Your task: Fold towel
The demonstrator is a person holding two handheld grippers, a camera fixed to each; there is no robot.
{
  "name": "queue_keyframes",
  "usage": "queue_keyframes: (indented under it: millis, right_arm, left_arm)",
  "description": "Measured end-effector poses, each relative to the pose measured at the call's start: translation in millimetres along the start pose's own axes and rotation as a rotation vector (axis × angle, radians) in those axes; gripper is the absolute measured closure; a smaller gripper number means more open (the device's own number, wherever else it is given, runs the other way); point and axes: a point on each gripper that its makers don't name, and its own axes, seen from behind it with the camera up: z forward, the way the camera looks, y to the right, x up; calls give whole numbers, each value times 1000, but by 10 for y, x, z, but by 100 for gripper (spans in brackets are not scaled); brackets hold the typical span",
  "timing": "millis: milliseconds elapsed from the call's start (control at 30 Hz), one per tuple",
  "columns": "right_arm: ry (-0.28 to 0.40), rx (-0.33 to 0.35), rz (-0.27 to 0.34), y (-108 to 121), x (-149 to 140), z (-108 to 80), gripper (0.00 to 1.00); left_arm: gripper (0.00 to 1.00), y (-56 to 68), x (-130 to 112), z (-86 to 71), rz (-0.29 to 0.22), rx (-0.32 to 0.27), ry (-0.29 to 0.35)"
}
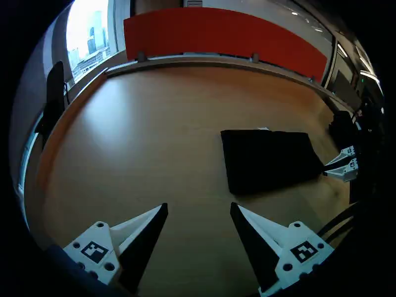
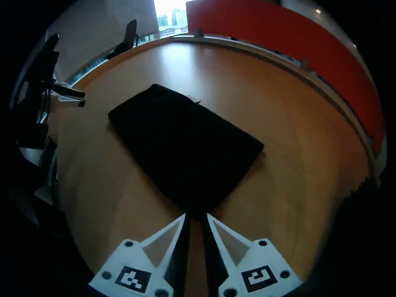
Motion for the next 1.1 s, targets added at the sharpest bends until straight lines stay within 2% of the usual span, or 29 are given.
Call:
queue_keyframes:
  millis: [100,400,733,1100]
  right_arm:
    - [3,-1,0,5,5,-2,94]
    - [31,-21,-13,25,155,-88,95]
    - [108,-50,-61,52,584,-312,95]
    - [181,-81,-141,87,1034,-607,95]
  left_arm:
    - [6,1,-4,-1,2,-1,0]
    - [6,8,5,-4,5,-5,4]
    - [6,-12,41,-23,3,-6,15]
    - [6,-14,32,-48,-1,-7,19]
